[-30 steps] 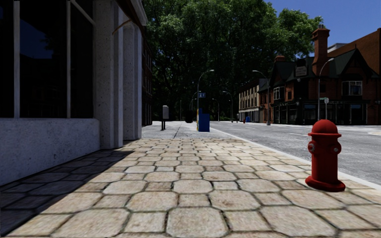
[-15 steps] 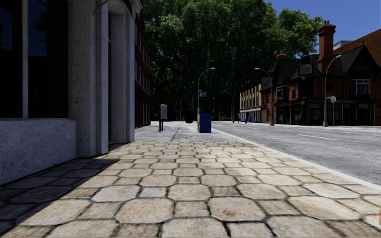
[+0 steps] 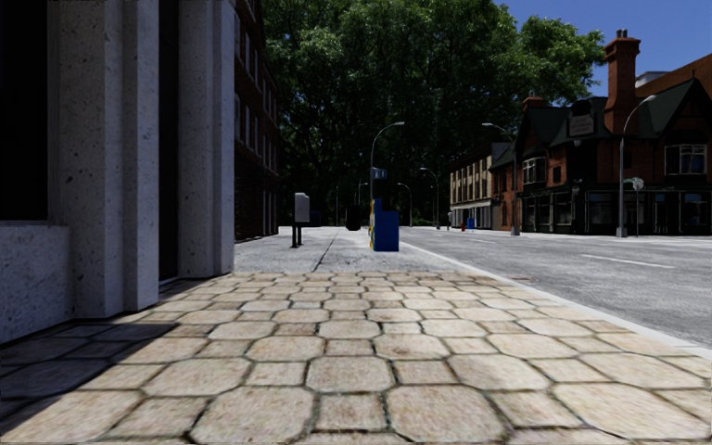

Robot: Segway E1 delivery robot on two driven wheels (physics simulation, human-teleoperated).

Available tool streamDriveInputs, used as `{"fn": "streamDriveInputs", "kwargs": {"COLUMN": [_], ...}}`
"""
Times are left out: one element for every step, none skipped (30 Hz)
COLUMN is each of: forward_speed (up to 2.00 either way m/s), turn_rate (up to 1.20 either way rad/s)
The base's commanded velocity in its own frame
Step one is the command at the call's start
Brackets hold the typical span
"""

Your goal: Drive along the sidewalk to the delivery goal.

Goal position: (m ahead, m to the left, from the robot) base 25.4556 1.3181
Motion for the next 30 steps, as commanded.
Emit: {"fn": "streamDriveInputs", "kwargs": {"forward_speed": [1.94,1.94,1.94,1.94,1.94,1.94,1.94,1.94,1.94,1.94,1.94,1.94,1.94,1.94,1.94,1.94,1.93,1.93,1.93,1.93,1.93,1.93,1.93,1.93,1.92,1.92,1.92,1.92,1.92,1.92], "turn_rate": [0.0,0.0,0.0,0.0,0.0,0.0,0.0,0.0,0.0,0.0,0.0,0.0,0.0,0.0,0.0,0.0,0.0,0.0,0.0,0.0,0.0,0.0,0.0,0.0,0.02,0.14,0.14,0.17,0.2,0.23]}}
